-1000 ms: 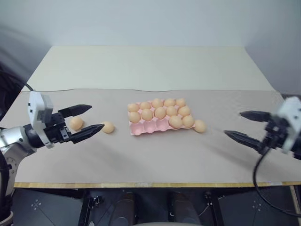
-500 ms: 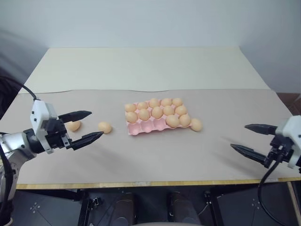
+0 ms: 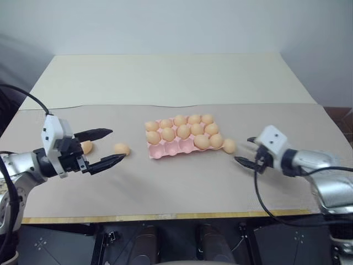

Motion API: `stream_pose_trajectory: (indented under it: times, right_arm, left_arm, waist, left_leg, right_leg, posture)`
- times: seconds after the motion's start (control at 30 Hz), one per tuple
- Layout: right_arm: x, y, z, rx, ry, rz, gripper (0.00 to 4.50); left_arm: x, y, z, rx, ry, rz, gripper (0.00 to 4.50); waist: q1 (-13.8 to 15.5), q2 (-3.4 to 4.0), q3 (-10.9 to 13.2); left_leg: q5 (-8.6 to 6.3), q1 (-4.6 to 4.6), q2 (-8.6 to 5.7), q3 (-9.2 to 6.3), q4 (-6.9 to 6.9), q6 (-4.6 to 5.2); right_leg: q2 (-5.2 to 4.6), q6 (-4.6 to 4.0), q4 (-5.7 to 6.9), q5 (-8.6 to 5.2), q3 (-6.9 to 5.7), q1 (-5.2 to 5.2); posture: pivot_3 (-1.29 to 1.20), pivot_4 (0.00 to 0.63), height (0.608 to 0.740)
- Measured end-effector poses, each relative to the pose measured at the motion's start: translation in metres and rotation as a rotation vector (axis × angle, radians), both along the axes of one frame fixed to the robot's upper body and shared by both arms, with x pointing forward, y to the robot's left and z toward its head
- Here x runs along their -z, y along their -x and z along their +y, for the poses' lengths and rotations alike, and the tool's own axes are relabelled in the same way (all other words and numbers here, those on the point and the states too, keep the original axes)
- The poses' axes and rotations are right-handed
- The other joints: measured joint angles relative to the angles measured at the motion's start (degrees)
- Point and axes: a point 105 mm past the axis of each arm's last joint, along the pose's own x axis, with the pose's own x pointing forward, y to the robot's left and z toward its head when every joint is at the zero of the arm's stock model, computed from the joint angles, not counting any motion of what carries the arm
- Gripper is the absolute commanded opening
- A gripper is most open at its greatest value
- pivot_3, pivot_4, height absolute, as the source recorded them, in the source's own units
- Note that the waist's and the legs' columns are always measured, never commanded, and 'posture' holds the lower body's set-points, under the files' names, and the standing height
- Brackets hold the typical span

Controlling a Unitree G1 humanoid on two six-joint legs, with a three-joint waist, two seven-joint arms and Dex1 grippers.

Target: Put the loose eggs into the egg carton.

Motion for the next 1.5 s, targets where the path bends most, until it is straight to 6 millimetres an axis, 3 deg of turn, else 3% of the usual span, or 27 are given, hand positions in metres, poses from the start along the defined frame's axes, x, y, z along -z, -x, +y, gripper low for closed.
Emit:
stream_pose_trajectory:
  times: [0.2, 0.3, 0.5, 0.7, 0.83, 0.97, 1.07, 1.17, 1.27, 1.4, 1.5]
  right_arm:
    - [0.012, -0.027, 0.009, 0.05, 0.015, 0.011, 4.43]
    - [0.012, -0.031, 0.01, 0.05, 0.015, 0.004, 3.88]
    - [0.013, -0.026, 0.011, 0.032, -0.002, 0.009, 2.03]
    - [0.007, -0.01, -0.005, 0.064, 0.023, 0.001, 2.03]
    - [-0.027, -0.003, -0.011, 0.076, 0.022, -0.082, 2.03]
    - [-0.068, 0.003, 0.021, -0.02, -0.028, -0.188, 2.03]
    - [-0.079, 0.004, 0.058, -0.115, -0.072, -0.211, 2.03]
    - [-0.076, 0.006, 0.097, -0.212, -0.107, -0.183, 2.03]
    - [-0.06, 0.012, 0.132, -0.3, -0.115, -0.126, 2.03]
    - [-0.049, 0.005, 0.149, -0.305, -0.097, -0.098, 2.03]
    - [-0.048, -0.003, 0.147, -0.278, -0.077, -0.098, 2.83]
  left_arm:
    - [0.0, 0.0, 0.001, -0.01, 0.0, -0.001, 4.5]
    - [0.001, 0.001, 0.002, -0.014, 0.0, 0.002, 4.5]
    - [0.001, 0.004, 0.003, -0.022, -0.006, 0.0, 4.5]
    - [0.002, 0.004, 0.004, -0.026, -0.007, 0.001, 4.5]
    - [0.001, 0.004, 0.004, -0.026, -0.006, 0.0, 4.5]
    - [0.0, 0.002, 0.003, -0.018, -0.005, -0.007, 4.5]
    - [-0.003, 0.001, 0.001, -0.011, -0.003, -0.015, 4.5]
    - [-0.002, -0.001, 0.001, -0.007, 0.0, -0.011, 4.5]
    - [-0.001, -0.001, 0.0, -0.005, 0.004, -0.008, 4.5]
    - [0.001, 0.0, 0.001, -0.008, 0.003, -0.001, 4.5]
    - [0.004, 0.002, 0.002, -0.013, 0.0, 0.011, 4.5]
  waist:
    - [-0.13, 0.0, 0.0]
    - [-0.23, 0.0, 0.0]
    - [-0.23, 0.0, 0.0]
    - [-0.15, 0.0, 0.0]
    - [-0.27, 0.0, 0.0]
    - [-0.97, 0.0, 0.0]
    - [-1.04, -0.01, -0.01]
    - [-0.94, -0.01, -0.01]
    - [-0.85, -0.02, -0.01]
    - [-0.65, -0.03, -0.01]
    - [-0.68, -0.06, -0.02]
  left_leg:
    - [0.0, -0.08, -0.01, 0.0, 0.0, 0.0]
    - [0.0, -0.1, 0.0, 0.01, 0.0, 0.0]
    - [0.0, -0.1, 0.01, 0.01, 0.0, 0.0]
    - [0.0, -0.24, 0.0, 0.04, 0.01, 0.0]
    - [0.0, -0.26, 0.05, 0.07, 0.01, 0.0]
    - [0.0, -0.21, 0.14, 0.06, 0.01, 0.0]
    - [0.01, -0.18, 0.16, 0.06, 0.02, -0.01]
    - [0.01, -0.22, 0.16, 0.05, 0.02, -0.02]
    - [0.01, -0.32, 0.13, 0.05, 0.01, -0.02]
    - [0.01, -0.38, 0.04, 0.05, 0.03, -0.01]
    - [0.01, -0.37, 0.06, 0.05, 0.02, -0.01]
  right_leg:
    - [0.0, -0.09, 0.01, 0.18, -0.01, -0.09]
    - [0.01, -0.14, 0.01, 0.23, -0.01, -0.09]
    - [0.01, -0.13, 0.02, 0.23, -0.01, -0.1]
    - [0.0, -0.12, 0.05, 0.23, 0.01, -0.27]
    - [0.05, -0.11, 0.1, 0.23, 0.04, -0.34]
    - [0.15, 0.03, 0.12, 0.14, 0.06, -0.34]
    - [0.19, -0.01, 0.15, 0.16, 0.08, -0.35]
    - [0.19, -0.12, 0.15, 0.23, 0.08, -0.37]
    - [0.17, -0.44, 0.13, 0.42, 0.07, -0.44]
    - [0.06, -0.43, 0.1, 0.43, 0.04, -0.44]
    - [0.07, -0.43, 0.1, 0.43, 0.02, -0.44]
  posture:
    - [0.0, 0.15, 0.74]
    - [0.0, 0.15, 0.74]
    - [0.0, 0.15, 0.74]
    - [0.0, 0.15, 0.74]
    - [0.0, 0.15, 0.74]
    - [0.0, 0.15, 0.74]
    - [0.0, 0.15, 0.74]
    - [0.0, 0.15, 0.74]
    - [0.0, 0.15, 0.74]
    - [0.0, 0.15, 0.74]
    - [0.0, 0.15, 0.74]
